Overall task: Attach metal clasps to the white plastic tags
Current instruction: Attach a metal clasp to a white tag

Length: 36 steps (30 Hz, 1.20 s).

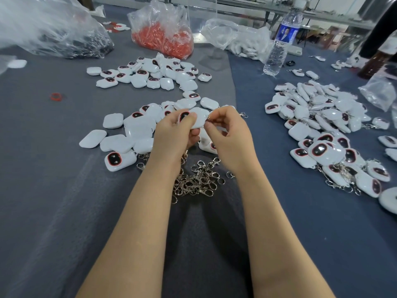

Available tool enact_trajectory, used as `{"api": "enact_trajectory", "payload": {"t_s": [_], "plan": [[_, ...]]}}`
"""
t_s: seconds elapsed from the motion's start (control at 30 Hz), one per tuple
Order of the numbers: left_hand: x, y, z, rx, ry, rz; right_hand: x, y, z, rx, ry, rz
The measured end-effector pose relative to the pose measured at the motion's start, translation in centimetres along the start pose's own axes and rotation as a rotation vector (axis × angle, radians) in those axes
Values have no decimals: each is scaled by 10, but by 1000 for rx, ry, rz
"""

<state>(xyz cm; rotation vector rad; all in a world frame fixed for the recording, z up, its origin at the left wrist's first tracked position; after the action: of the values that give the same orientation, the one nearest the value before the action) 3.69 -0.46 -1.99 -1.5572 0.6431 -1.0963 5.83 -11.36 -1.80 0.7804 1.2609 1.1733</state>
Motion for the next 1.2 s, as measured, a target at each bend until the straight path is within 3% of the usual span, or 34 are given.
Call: {"api": "enact_trajectory", "payload": {"t_s": [0.13,0.47,0.77,0.9,1.0,1.2], "plan": [[-2,-3,-1,-154,21,-180,-3,4,-1,-13,36,81],[-7,-7,-2,-290,105,-365,-5,10,-3,-91,78,121],[-7,-8,-2,-349,130,-373,-4,16,-6,-164,88,19],[-5,-8,-2,-161,1,-301,-2,13,-5,-123,73,-30],[-3,-9,-3,70,-58,-88,-3,12,-4,-88,68,-57],[-3,-10,-8,501,-32,288,-5,10,-3,-27,63,-68]]}}
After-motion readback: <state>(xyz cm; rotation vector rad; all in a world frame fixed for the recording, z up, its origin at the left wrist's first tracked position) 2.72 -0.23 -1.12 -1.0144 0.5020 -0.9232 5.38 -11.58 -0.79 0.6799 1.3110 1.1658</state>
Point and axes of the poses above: each hand's wrist, its own z-axis towards the middle knuckle, its own x-axis out of the palm, y = z × x, the point moved 1 cm from there along z, towards the middle knuckle, and after that the axes turned 7 degrees about x, right-handed, at the moved point
